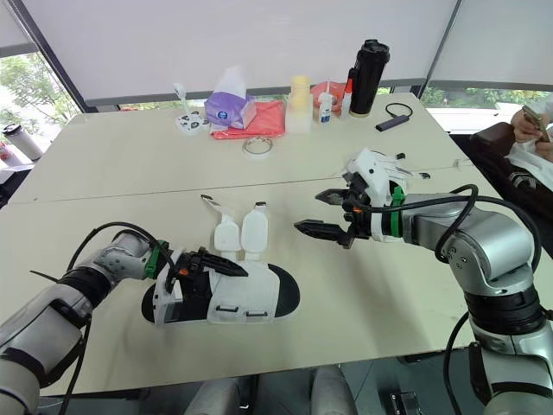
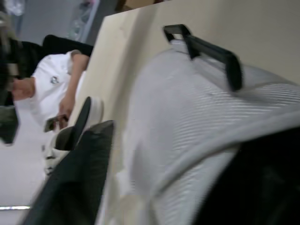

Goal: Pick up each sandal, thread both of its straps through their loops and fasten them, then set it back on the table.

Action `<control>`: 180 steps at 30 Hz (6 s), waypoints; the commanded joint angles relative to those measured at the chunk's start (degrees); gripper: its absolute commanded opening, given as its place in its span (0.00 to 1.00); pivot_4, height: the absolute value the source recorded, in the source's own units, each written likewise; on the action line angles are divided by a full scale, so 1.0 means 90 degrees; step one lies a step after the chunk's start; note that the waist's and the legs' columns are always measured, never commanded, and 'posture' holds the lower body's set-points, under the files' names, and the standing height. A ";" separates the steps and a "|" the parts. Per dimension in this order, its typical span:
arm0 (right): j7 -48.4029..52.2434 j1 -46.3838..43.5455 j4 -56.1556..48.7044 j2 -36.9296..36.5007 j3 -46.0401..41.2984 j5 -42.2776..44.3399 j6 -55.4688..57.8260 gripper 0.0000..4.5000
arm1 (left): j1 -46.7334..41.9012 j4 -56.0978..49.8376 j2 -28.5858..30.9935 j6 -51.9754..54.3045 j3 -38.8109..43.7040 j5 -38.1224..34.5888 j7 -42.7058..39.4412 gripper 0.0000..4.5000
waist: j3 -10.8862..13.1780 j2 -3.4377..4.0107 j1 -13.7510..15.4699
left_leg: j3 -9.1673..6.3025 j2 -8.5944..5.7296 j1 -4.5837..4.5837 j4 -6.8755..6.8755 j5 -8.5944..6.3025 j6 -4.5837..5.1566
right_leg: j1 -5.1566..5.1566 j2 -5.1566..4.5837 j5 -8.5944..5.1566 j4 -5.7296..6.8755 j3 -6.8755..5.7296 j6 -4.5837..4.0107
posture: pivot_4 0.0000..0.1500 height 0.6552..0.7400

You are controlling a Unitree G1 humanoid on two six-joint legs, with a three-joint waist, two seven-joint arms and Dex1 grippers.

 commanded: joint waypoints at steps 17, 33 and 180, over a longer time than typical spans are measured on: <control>0.0110 -0.0008 -0.0064 0.0136 0.0176 -0.0120 -0.0295 1.00 | 0.0622 0.0450 0.1895 0.0193 -0.0041 0.0247 0.0294 0.98 | -0.0008 0.0015 -0.0048 | 0.0002 0.0011 0.0014 -0.0015 -0.0002 0.0002 | -0.0005 0.0015 -0.0001 0.0006 0.0003 -0.0004 | 1.00 1.00; 0.0231 0.0098 -0.0093 0.0047 0.0256 -0.0164 -0.0344 1.00 | 0.2075 -0.3205 0.2123 1.0282 0.2113 -0.4565 -0.2986 0.80 | -0.0023 0.0058 -0.0053 | 0.0000 0.0040 0.0004 -0.0020 -0.0002 0.0003 | -0.0018 0.0019 -0.0028 0.0011 0.0002 -0.0037 | 1.00 1.00; 0.1204 0.1975 -0.0487 0.0237 0.2709 -0.3321 -0.2632 0.00 | 0.2105 -0.7778 0.0429 1.2944 0.3350 -0.3460 -0.4387 0.02 | 0.0002 -0.0072 0.0010 | 0.0003 0.0039 0.0005 -0.0039 -0.0019 -0.0020 | 0.0012 -0.0007 -0.0022 -0.0082 -0.0003 -0.0066 | 1.00 1.00</control>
